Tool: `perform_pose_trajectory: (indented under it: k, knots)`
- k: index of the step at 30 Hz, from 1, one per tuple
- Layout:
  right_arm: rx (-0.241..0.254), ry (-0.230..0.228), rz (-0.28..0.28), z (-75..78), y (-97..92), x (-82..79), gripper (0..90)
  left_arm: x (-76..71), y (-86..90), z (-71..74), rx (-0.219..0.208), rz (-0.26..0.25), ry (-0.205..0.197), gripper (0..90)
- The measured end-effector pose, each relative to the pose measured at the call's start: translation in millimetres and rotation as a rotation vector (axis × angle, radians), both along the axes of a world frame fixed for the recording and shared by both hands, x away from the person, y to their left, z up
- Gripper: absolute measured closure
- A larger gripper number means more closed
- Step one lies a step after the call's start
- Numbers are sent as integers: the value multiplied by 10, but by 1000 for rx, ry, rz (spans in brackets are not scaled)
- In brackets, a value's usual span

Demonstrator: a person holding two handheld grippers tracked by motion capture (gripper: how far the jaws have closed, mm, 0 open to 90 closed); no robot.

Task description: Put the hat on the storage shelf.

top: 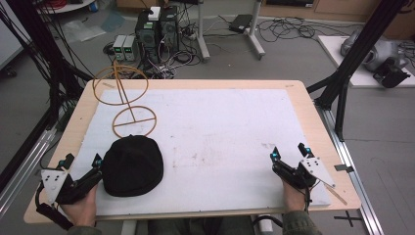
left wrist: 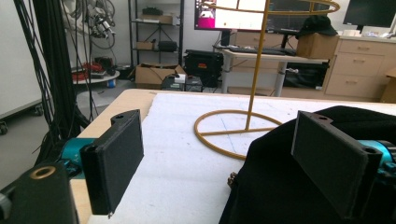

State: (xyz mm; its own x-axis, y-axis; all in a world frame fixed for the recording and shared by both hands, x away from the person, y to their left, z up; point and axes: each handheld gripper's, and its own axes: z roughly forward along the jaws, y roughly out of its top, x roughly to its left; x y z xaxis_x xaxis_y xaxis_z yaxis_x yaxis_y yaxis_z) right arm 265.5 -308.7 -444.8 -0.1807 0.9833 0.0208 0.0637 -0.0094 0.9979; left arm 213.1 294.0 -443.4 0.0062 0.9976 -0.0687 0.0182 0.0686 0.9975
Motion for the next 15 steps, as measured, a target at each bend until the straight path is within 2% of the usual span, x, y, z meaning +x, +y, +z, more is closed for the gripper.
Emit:
perform_pose_trajectory:
  k: [12, 15]
  knots:
    - [11, -8, 4, 12, 6, -18, 102, -8, 8, 5, -9, -2, -2, 170]
    - [14, -10, 8, 14, 7, -20, 102, -7, -4, 12, 13, -3, 0, 170]
